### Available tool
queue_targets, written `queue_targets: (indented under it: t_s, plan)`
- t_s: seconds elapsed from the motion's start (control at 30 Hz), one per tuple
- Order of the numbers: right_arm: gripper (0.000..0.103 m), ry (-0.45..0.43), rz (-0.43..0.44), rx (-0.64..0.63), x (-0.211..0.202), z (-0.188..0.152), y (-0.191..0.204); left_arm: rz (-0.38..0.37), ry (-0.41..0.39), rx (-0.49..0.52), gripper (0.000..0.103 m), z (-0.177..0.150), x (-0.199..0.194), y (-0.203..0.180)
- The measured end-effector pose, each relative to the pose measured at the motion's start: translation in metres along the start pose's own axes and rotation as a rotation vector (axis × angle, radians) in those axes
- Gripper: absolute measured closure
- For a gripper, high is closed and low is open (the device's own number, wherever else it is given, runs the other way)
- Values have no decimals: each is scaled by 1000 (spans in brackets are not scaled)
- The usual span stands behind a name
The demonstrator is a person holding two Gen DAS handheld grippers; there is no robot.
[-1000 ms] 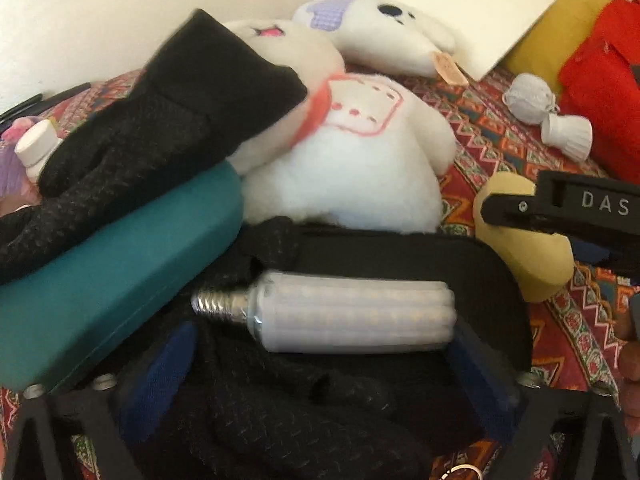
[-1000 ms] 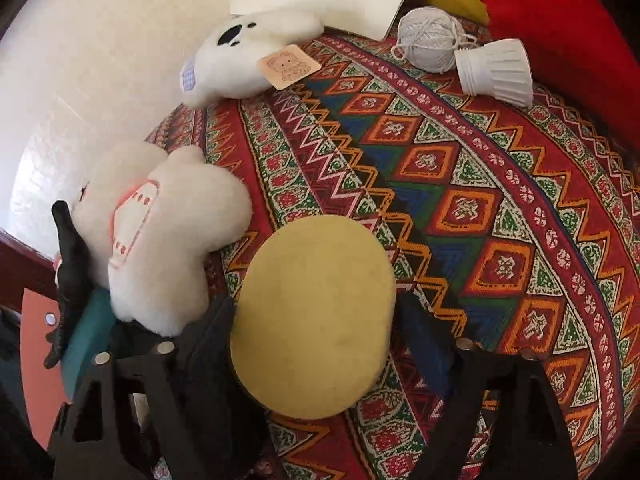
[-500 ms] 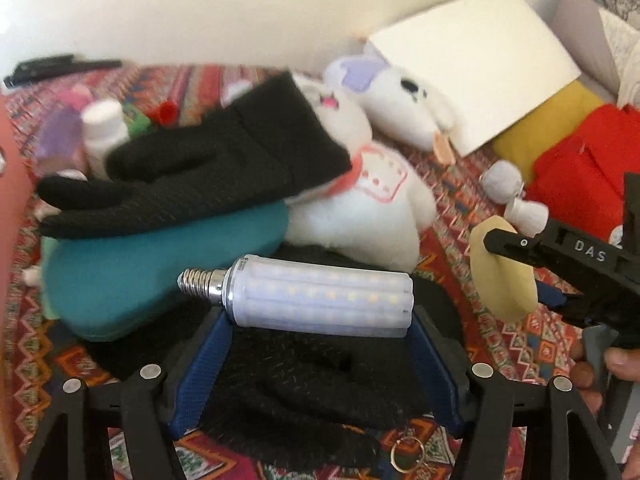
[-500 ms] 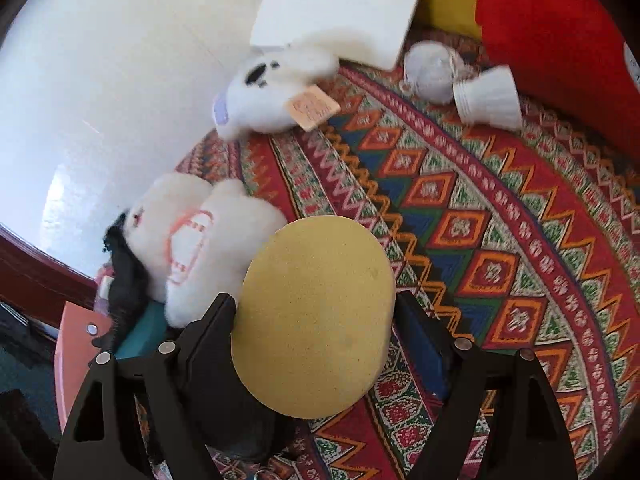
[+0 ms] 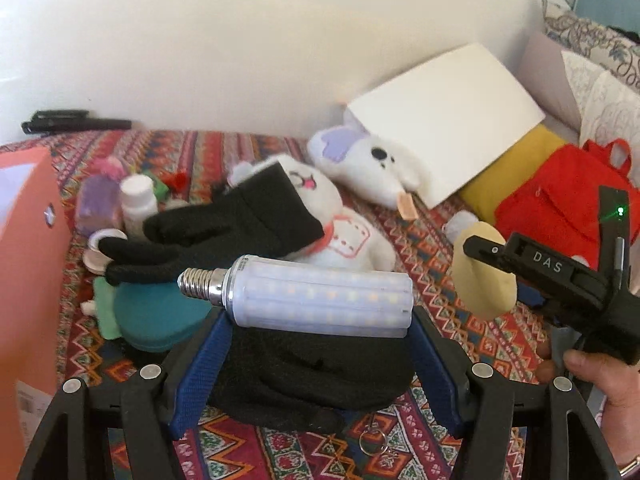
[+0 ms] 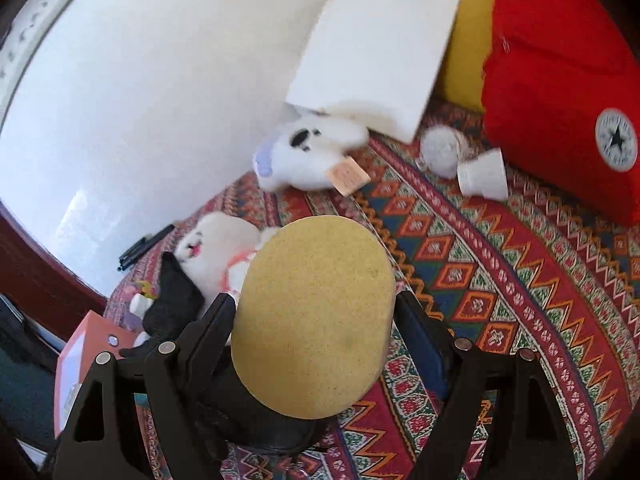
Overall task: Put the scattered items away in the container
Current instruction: 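Release the bulb and sponge into the pink box with both grippers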
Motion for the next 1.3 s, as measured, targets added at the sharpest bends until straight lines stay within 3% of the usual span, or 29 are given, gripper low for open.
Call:
queue_targets:
  t_s: [0.27, 0.47, 0.73, 1.0, 1.3]
  plan:
    - [19, -113, 2, -128, -39, 5, 60, 20, -83, -37, 29, 14, -49, 26]
    - [19, -206, 19, -279, -68, -7, 132, 67, -162, -69, 29, 25, -96, 57]
    - [19, -320, 102, -519, -97, -48, 251, 204, -252, -126, 29, 22, -149, 129]
    - [19, -291, 233, -674, -89, -106, 348, 402, -310, -173, 29, 15, -195, 207]
    - [19, -228, 414, -775, -72, -161, 428, 602, -253, -209, 29, -1, -200, 280]
Point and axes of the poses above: each gripper's, at about its wrist camera, not at the fingertips, and x roughly the way its jaws point, y to its left, z to its top, the point moved 4 cm from there along x, roughly the way its jaws point, and after that the axes turned 8 degrees about -x, right-handed, at the moved point
